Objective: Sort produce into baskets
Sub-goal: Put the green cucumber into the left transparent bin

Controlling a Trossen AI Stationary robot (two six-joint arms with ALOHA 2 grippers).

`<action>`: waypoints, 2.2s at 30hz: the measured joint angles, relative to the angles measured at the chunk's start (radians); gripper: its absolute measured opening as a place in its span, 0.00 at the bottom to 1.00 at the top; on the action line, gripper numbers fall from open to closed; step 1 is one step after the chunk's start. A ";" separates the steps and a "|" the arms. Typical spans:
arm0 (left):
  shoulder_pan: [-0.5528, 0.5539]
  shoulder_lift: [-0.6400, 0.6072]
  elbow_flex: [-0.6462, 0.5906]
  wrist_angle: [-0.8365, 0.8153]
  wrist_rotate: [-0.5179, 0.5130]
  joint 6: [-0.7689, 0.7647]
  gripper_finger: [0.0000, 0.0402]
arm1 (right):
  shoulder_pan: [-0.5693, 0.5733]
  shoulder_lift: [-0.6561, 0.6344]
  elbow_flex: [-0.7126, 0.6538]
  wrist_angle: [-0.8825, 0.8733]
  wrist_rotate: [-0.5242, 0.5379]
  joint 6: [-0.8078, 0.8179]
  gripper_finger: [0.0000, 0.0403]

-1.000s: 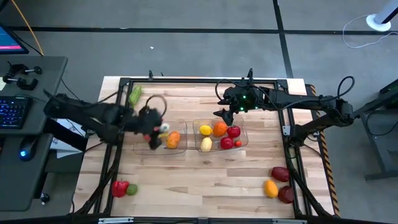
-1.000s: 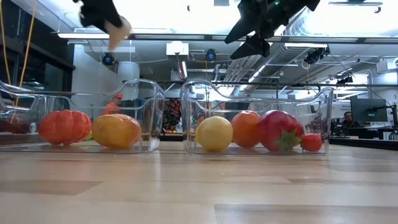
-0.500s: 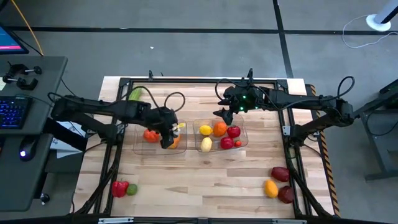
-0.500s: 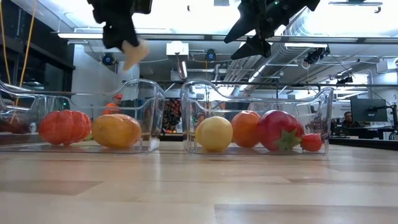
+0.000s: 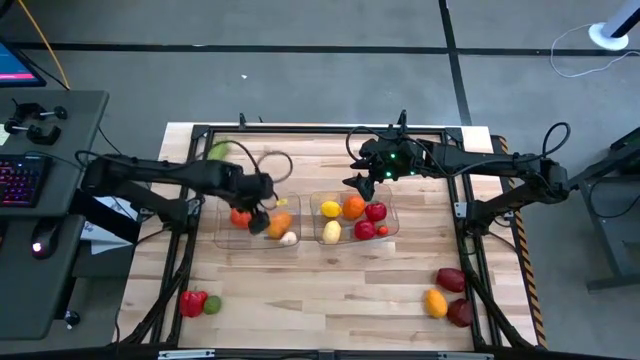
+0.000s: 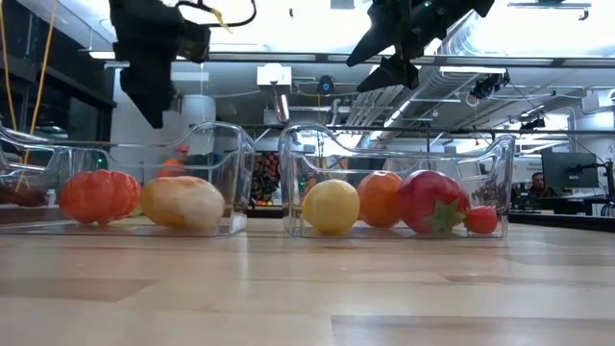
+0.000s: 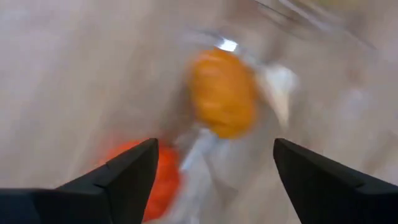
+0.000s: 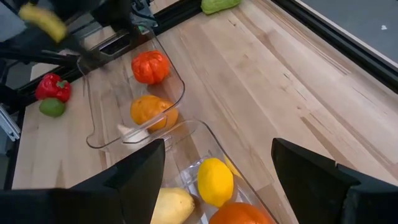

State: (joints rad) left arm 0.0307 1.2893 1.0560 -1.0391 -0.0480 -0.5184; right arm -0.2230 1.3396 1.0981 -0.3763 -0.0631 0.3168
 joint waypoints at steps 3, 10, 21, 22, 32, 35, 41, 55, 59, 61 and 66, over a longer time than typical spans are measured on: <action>0.105 -0.019 0.014 -0.067 -0.114 -0.042 0.78 | 0.000 0.000 0.000 0.004 0.000 0.008 0.71; 0.545 0.020 0.015 -0.080 -0.201 0.075 0.78 | 0.000 0.000 0.000 0.008 0.033 0.044 0.71; 0.927 0.327 0.024 -0.128 -0.205 0.164 0.78 | 0.000 0.000 0.000 0.008 0.034 0.040 0.71; 0.927 0.357 0.035 -0.142 -0.218 0.158 0.78 | 0.000 0.000 0.000 0.008 0.034 0.039 0.71; 0.934 0.530 0.155 -0.166 -0.412 0.161 0.78 | 0.000 0.000 0.000 0.007 0.034 0.041 0.71; 0.951 0.560 0.164 -0.162 -0.391 0.144 0.78 | 0.001 0.000 0.000 0.007 0.034 0.041 0.71; 0.966 0.659 0.163 -0.152 -0.380 0.101 0.78 | 0.001 0.000 0.000 0.007 0.034 0.041 0.71; 0.885 0.723 0.168 -0.164 -0.341 0.142 0.54 | 0.001 0.000 0.000 0.003 0.034 -0.031 0.71; 0.837 0.697 0.167 -0.160 -0.287 0.162 0.37 | 0.001 0.000 0.000 0.003 0.034 -0.038 0.71; 0.804 0.660 0.167 -0.122 -0.245 0.194 0.37 | 0.001 0.000 0.000 0.003 0.034 -0.038 0.71; 0.720 0.477 0.166 0.038 -0.061 0.242 0.37 | -0.006 0.000 0.000 0.009 0.034 -0.058 0.71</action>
State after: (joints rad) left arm 0.7505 1.7665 1.2223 -1.0008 -0.1091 -0.2766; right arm -0.2288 1.3399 1.0981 -0.3677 -0.0292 0.2587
